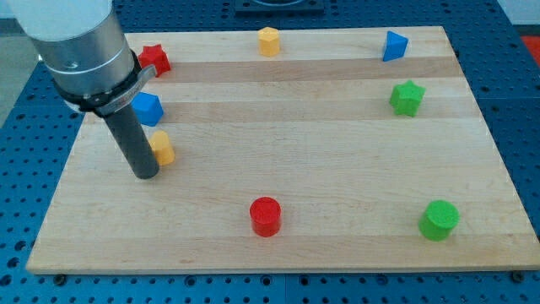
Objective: Push the yellow heart towards the center left
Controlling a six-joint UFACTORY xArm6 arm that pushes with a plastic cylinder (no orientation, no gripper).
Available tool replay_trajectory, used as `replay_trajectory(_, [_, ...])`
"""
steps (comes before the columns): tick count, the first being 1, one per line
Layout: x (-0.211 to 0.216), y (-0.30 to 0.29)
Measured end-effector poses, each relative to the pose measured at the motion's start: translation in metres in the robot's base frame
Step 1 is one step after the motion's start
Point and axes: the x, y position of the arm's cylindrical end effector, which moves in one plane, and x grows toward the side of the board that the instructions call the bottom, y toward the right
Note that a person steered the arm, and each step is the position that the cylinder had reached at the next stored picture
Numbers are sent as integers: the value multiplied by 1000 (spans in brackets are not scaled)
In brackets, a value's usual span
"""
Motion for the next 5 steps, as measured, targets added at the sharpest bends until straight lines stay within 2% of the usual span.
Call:
replay_trajectory(1, [-1, 0])
replay_trajectory(2, [41, 3])
replay_trajectory(5, [38, 44])
